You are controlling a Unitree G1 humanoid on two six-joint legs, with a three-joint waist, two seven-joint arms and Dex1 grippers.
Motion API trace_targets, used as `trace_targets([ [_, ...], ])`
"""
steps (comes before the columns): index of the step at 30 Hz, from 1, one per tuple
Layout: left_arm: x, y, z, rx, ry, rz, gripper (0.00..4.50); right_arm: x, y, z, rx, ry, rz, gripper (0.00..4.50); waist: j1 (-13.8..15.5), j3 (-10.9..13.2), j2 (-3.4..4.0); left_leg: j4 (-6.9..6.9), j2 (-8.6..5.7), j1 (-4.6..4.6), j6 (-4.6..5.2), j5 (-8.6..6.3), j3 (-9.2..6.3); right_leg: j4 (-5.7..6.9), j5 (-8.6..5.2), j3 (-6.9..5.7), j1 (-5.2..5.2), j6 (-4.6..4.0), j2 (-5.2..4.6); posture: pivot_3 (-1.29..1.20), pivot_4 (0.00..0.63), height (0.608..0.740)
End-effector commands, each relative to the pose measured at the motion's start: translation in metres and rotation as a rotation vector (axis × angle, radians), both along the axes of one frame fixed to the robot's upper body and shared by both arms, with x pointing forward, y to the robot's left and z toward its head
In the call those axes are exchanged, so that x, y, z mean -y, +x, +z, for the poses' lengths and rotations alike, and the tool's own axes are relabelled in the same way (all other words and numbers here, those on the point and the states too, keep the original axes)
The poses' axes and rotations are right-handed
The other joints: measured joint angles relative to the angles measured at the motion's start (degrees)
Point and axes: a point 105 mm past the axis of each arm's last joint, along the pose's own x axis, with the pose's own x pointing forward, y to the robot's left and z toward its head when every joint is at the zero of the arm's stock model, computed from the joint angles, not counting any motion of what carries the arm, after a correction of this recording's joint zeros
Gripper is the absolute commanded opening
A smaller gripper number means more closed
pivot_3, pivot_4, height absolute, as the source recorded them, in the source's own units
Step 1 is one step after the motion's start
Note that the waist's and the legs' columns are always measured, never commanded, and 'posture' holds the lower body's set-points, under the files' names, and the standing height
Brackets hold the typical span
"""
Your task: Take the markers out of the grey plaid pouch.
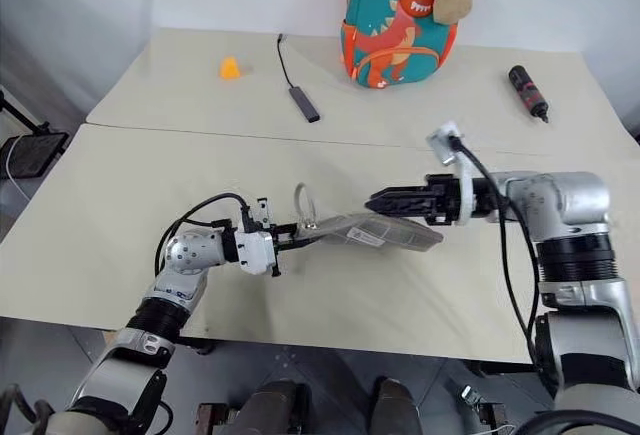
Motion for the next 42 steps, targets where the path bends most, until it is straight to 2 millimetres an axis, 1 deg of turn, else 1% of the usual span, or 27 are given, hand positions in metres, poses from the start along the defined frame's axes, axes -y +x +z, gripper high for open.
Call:
trace_targets([
  [1, -0.002, -0.001, -0.006, 0.013, 0.037, 0.010, 0.00, -0.007, -0.009, 0.017, 0.056, 0.021, 0.068, 4.46, 0.00, 0.00, 0.01, 0.17, 0.00, -0.21, 0.01, -0.01, -0.12, 0.03, 0.01, -0.11, -0.09, 0.01, 0.00, 0.00, 0.150, 0.740],
  [4, -0.002, -0.001, -0.008, -0.006, 0.021, 0.023, 0.00, -0.014, -0.013, 0.017, 0.081, 0.016, 0.100, 4.46, -0.06, 0.00, 0.01, 0.25, -0.04, -0.28, 0.02, -0.01, -0.18, 0.04, 0.03, -0.15, -0.09, 0.04, 0.00, 0.00, 0.150, 0.740],
  [8, 0.001, -0.002, -0.009, -0.024, 0.008, 0.026, 0.00, -0.033, -0.020, 0.016, 0.083, 0.031, 0.149, 4.46, -0.36, 0.00, 0.01, 0.26, -0.02, -0.27, 0.02, -0.01, -0.17, 0.08, 0.03, -0.15, -0.08, 0.05, 0.01, 0.00, 0.150, 0.740],
  [11, 0.003, -0.001, -0.009, -0.028, 0.003, 0.028, 0.00, -0.045, -0.021, 0.009, 0.073, 0.034, 0.158, 4.46, -0.67, 0.00, 0.01, 0.27, -0.01, -0.25, 0.01, -0.01, -0.18, 0.13, 0.03, -0.16, -0.08, 0.04, 0.02, 0.00, 0.150, 0.740],
  [18, 0.003, 0.001, -0.007, -0.034, -0.006, 0.042, 0.00, -0.049, -0.018, -0.003, 0.060, 0.026, 0.140, 4.46, -0.58, 0.00, 0.01, 0.30, -0.05, -0.27, 0.02, -0.01, -0.21, 0.14, 0.03, -0.15, -0.08, 0.05, 0.01, 0.00, 0.150, 0.740],
  [22, 0.000, 0.000, -0.007, -0.032, -0.003, 0.051, 0.00, -0.034, -0.007, -0.005, 0.064, 0.011, 0.065, 4.46, -0.65, 0.00, 0.01, 0.30, -0.05, -0.27, 0.02, -0.01, -0.19, 0.14, 0.03, -0.15, -0.08, 0.05, 0.01, 0.00, 0.150, 0.740],
  [24, -0.001, 0.000, -0.008, -0.034, 0.001, 0.052, 0.00, -0.032, -0.004, -0.009, 0.059, -0.003, 0.050, 4.46, -0.72, 0.00, 0.01, 0.30, -0.05, -0.27, 0.02, -0.01, -0.19, 0.14, 0.03, -0.15, -0.08, 0.05, 0.01, 0.00, 0.150, 0.740],
  [26, -0.001, 0.000, -0.008, -0.035, 0.003, 0.052, 0.00, -0.032, -0.001, -0.017, 0.050, -0.025, 0.036, 4.46, -0.79, 0.00, 0.01, 0.29, -0.04, -0.26, 0.02, -0.01, -0.19, 0.14, 0.03, -0.16, -0.08, 0.05, 0.02, 0.00, 0.150, 0.740],
  [28, -0.001, 0.000, -0.008, -0.037, 0.002, 0.051, 0.00, -0.035, -0.001, -0.021, 0.044, -0.024, 0.040, 4.46, -0.98, 0.00, 0.01, 0.29, -0.04, -0.26, 0.02, -0.01, -0.19, 0.15, 0.03, -0.16, -0.08, 0.05, 0.02, 0.00, 0.150, 0.740],
  [31, 0.000, 0.000, -0.008, -0.038, 0.000, 0.049, 0.00, -0.041, -0.002, -0.018, 0.028, 0.010, 0.054, 4.46, -1.41, 0.00, 0.01, 0.29, -0.04, -0.26, 0.02, -0.01, -0.19, 0.17, 0.03, -0.15, -0.08, 0.05, 0.02, 0.00, 0.150, 0.740],
  [35, 0.001, 0.001, -0.007, -0.043, 0.001, 0.047, 0.00, -0.052, -0.010, -0.013, 0.022, 0.057, 0.104, 4.46, -1.45, 0.00, 0.01, 0.30, -0.03, -0.25, 0.01, -0.01, -0.20, 0.18, 0.03, -0.15, -0.08, 0.05, 0.02, 0.00, 0.150, 0.740],
  [39, 0.000, 0.001, -0.007, -0.049, -0.002, 0.048, 0.00, -0.054, -0.011, -0.011, 0.020, 0.087, 0.108, 4.46, -1.45, 0.00, 0.01, 0.31, -0.04, -0.25, 0.02, -0.01, -0.21, 0.19, 0.03, -0.15, -0.08, 0.05, 0.02, 0.00, 0.150, 0.740],
  [40, 0.000, 0.001, -0.007, -0.052, -0.004, 0.050, 0.00, -0.054, -0.011, -0.010, 0.021, 0.097, 0.107, 4.10, -1.42, 0.00, 0.01, 0.31, -0.04, -0.25, 0.02, -0.01, -0.21, 0.19, 0.03, -0.15, -0.08, 0.05, 0.02, 0.00, 0.150, 0.740],
  [41, -0.001, 0.001, -0.007, -0.054, -0.005, 0.051, 0.00, -0.055, -0.011, -0.010, 0.022, 0.103, 0.105, 3.91, -1.42, 0.00, 0.01, 0.31, -0.04, -0.25, 0.02, -0.01, -0.21, 0.19, 0.03, -0.15, -0.08, 0.05, 0.02, 0.00, 0.150, 0.740],
  [42, -0.001, 0.001, -0.007, -0.055, -0.006, 0.052, 0.00, -0.055, -0.011, -0.009, 0.022, 0.108, 0.106, 3.59, -1.43, 0.00, 0.01, 0.31, -0.04, -0.26, 0.02, -0.01, -0.21, 0.19, 0.03, -0.15, -0.08, 0.05, 0.02, 0.00, 0.150, 0.740],
])
